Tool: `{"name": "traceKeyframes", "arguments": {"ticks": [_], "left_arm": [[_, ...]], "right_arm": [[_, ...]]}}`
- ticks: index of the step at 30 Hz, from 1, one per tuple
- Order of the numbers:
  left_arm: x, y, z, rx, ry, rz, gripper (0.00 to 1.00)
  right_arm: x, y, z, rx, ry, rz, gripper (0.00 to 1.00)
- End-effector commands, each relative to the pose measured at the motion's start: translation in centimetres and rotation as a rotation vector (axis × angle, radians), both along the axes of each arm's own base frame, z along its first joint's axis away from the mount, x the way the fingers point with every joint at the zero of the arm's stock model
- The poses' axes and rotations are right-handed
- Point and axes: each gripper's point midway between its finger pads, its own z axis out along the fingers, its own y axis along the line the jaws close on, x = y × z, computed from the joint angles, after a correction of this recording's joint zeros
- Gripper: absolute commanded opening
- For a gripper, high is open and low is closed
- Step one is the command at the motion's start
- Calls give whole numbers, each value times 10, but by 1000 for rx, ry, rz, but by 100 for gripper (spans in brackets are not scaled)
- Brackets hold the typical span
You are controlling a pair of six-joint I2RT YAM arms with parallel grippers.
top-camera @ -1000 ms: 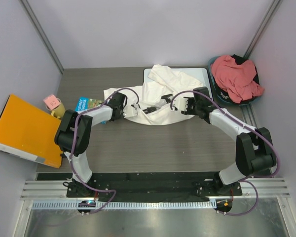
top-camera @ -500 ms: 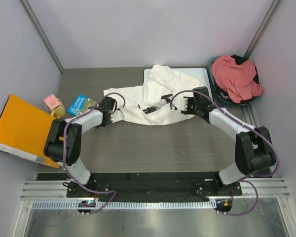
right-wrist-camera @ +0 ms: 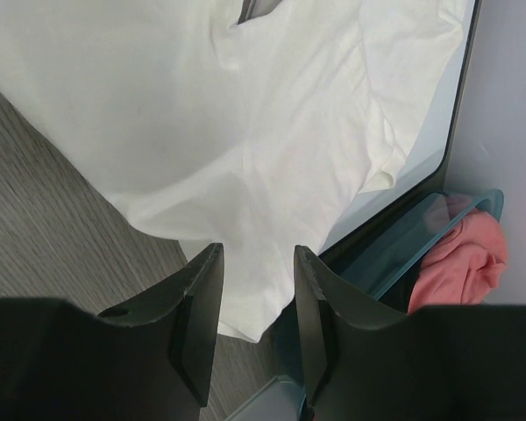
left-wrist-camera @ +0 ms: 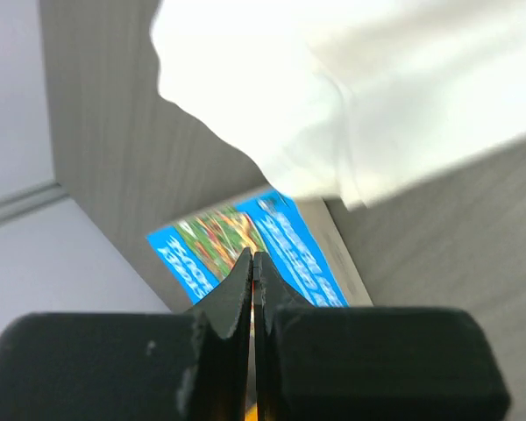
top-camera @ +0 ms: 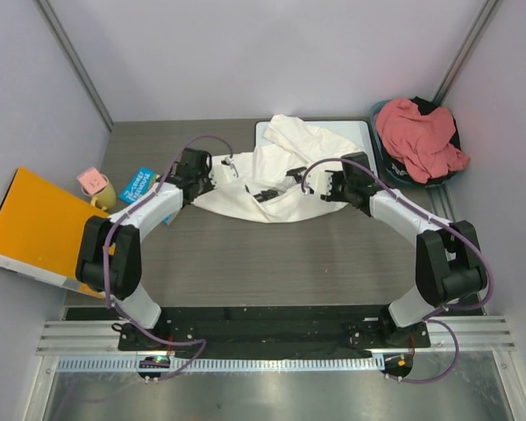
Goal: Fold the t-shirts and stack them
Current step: Fold the flattened tshirt in 1/3 of the way
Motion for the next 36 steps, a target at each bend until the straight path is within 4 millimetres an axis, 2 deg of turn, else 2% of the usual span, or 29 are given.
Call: {"name": "traceKeyframes", "arguments": {"ticks": [1, 5, 7, 8, 11, 18, 24, 27, 30, 36], "left_arm": [[56, -15, -3, -16, -109, 34, 0], [81, -7, -27, 46, -129, 62, 0], [90, -4, -30, 63, -137, 84, 0], [90, 1, -41, 87, -119, 99, 0], [91, 6, -54, 111, -99, 116, 0], [82, 17, -61, 150, -81, 158, 0], [61, 26, -64, 163, -39, 203, 0], [46, 30, -67, 165, -4, 218, 0], [23, 38, -79, 185, 62, 228, 0], [-9, 46, -77, 176, 129, 237, 0]], "right_arm": [[10, 6, 19, 27, -60, -4, 42], [9, 4, 18, 25, -59, -14, 43], [9, 3, 18, 22, -60, -17, 42], [9, 3, 17, 19, -58, -17, 42], [10, 1, 17, 19, -58, -22, 42], [16, 4, 13, 19, -50, -22, 42], [25, 6, 14, 16, -52, -21, 42], [29, 6, 13, 16, -52, -23, 42], [31, 7, 12, 15, -48, -21, 42], [36, 7, 12, 14, -50, -24, 42]]}}
